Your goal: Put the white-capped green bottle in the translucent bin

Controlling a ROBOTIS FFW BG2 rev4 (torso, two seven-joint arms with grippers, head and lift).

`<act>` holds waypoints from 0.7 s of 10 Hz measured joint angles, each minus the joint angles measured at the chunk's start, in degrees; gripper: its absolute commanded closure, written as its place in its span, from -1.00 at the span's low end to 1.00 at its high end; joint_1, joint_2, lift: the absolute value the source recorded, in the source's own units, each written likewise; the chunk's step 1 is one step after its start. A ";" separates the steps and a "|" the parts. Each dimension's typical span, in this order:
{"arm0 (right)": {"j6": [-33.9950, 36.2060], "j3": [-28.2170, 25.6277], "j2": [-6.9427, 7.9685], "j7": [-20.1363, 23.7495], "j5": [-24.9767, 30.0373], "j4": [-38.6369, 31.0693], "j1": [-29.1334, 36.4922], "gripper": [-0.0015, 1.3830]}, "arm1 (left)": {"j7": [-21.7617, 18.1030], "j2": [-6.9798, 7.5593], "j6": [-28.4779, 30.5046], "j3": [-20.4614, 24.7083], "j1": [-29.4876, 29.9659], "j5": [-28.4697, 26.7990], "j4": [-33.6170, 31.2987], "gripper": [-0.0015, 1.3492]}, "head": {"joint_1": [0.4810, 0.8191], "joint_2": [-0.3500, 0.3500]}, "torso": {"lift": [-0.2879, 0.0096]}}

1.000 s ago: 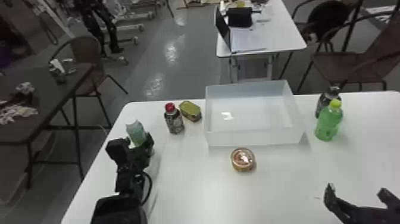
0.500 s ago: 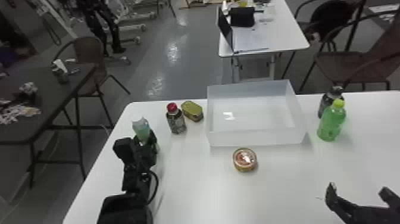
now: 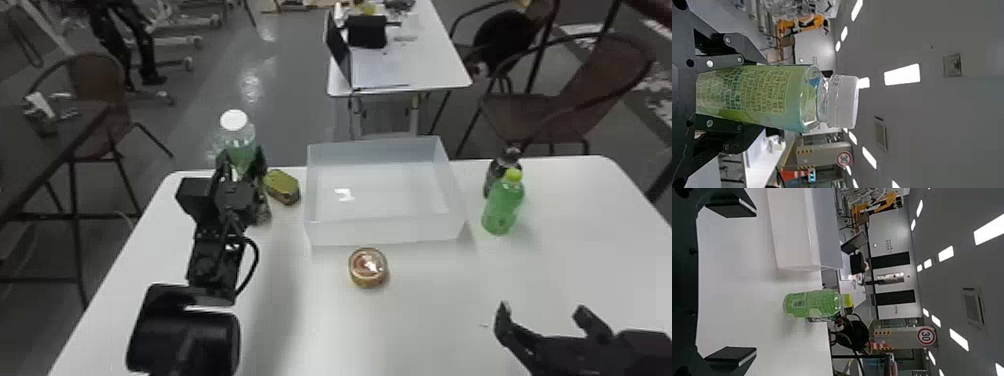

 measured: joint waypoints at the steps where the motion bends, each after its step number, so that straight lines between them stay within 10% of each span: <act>1: 0.00 0.05 0.05 0.16 0.12 0.28 -0.29 -0.90 | -2.34 -0.42 0.15 -3.05 -0.82 1.27 -0.57 0.22 | 0.27 0.16 | 0.45; 7: 0.56 0.16 0.35 1.29 0.65 1.79 -1.70 -0.90 | -24.82 -4.55 12.89 -11.34 -14.81 -7.43 12.84 0.22 | 0.27 -0.41 | 0.45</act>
